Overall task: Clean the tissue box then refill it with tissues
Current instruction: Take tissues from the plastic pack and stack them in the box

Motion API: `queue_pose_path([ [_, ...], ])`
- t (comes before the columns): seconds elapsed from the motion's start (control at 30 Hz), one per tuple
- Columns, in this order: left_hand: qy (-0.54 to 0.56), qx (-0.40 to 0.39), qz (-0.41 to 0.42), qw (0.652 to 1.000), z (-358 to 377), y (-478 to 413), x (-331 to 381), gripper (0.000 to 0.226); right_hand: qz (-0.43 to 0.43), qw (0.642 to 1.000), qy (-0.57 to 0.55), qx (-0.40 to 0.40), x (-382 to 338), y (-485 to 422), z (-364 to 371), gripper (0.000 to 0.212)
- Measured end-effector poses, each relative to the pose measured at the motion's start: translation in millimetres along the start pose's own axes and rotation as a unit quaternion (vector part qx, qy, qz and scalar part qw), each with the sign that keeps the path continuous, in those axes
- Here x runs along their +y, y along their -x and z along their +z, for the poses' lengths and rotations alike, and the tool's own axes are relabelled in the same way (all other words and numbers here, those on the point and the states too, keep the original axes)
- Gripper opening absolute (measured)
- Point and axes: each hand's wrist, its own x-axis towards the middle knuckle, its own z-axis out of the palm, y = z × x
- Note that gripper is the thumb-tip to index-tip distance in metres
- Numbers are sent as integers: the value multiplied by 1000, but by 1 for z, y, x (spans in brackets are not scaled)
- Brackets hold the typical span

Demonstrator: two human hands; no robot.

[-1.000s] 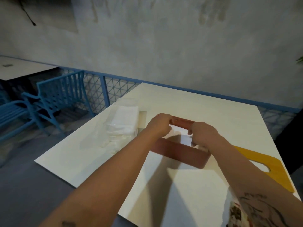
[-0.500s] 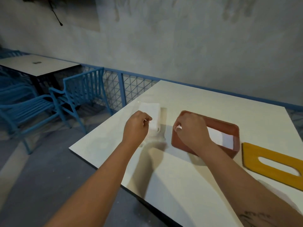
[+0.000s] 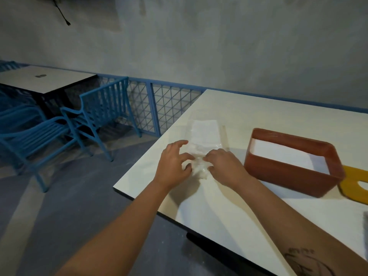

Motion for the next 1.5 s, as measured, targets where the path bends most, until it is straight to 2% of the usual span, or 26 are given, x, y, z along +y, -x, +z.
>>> queue_pose_path([
  [0.13,-12,-74,-8,997,4,-16,-9,50,21,999,-1,34,-5,-14,5,39],
  [0.23,-31,-140,-23,989,7,-30,-16,64,48,998,1,37,-6,-26,9,39],
  [0.5,43,-182,-6,982,15,-51,-34,73,108,994,34,-1,-15,-53,20,37],
  [0.7,103,-186,7,977,20,-54,-51,76,121,989,84,27,-10,-67,36,28],
  [0.87,152,-183,6,971,21,-56,-59,76,92,988,117,49,-9,-78,45,16],
  [1.0,169,-179,9,969,21,-58,-63,75,77,984,139,85,-12,-79,41,31],
  [1.23,160,-161,16,974,20,-57,-66,69,25,975,117,185,-19,-71,39,25],
  [1.33,132,-152,20,979,19,-59,-65,62,-1,965,98,245,-20,-65,40,7],
  [1.5,158,-118,-23,980,17,-59,-58,40,-20,959,69,275,-27,-55,38,25],
])
